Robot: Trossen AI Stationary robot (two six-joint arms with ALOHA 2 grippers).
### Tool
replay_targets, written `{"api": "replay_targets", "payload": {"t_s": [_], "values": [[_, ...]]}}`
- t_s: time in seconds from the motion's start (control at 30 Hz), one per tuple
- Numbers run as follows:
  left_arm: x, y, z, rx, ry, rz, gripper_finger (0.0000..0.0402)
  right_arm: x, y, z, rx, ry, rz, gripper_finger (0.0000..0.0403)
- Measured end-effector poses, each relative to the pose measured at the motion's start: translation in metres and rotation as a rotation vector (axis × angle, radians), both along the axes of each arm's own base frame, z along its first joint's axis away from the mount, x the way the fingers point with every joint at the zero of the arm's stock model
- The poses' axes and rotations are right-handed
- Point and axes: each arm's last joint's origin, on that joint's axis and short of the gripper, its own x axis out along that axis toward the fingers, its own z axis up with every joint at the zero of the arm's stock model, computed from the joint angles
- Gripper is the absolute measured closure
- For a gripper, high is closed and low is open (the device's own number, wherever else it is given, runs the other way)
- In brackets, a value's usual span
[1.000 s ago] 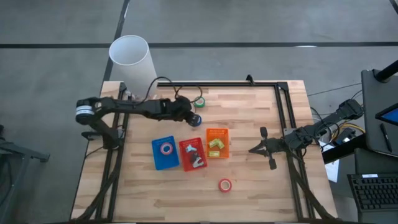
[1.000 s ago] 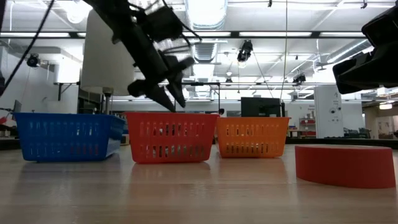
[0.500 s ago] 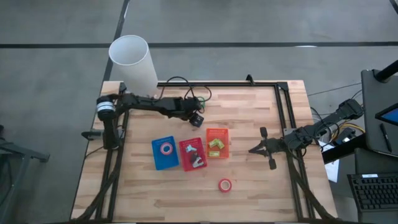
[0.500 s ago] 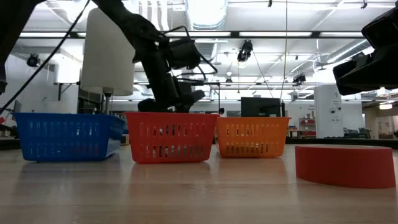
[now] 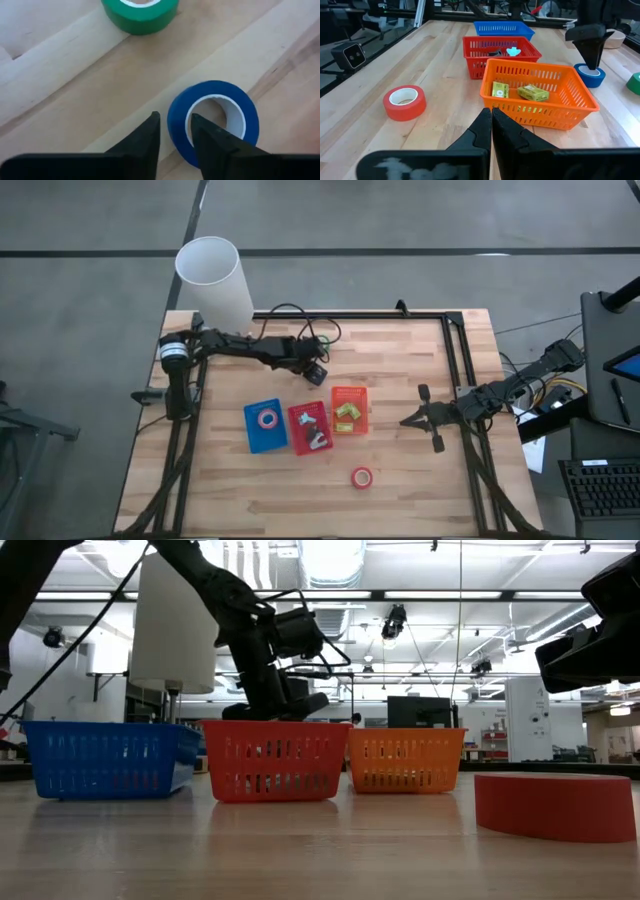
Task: Pick and place Stapler, Stapler remover, tape
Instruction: Put the blue tape into the blue bin
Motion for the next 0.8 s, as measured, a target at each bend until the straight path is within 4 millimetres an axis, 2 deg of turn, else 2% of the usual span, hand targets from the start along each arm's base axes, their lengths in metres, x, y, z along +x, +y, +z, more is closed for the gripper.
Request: {"api": "replay_targets", "payload": {"t_s": [0.37, 0.63, 0.8], "values": [[0.000, 0.000, 0.000, -0.031, -0.011, -0.048, 0.0394, 0.000, 0.000, 0.000, 0.000, 0.000, 0.000, 0.0394], [-0.001, 0.001, 0.002, -0.040, -0.013, -0.055, 0.0398, 0.000, 0.000, -0.001, -0.003, 0.006, 0.000, 0.0394], [-0.006, -0.001, 0.013, -0.037, -0.019, -0.076, 0.0399, 0.000, 0.000, -0.001, -0.003, 0.006, 0.000, 0.0394]]}}
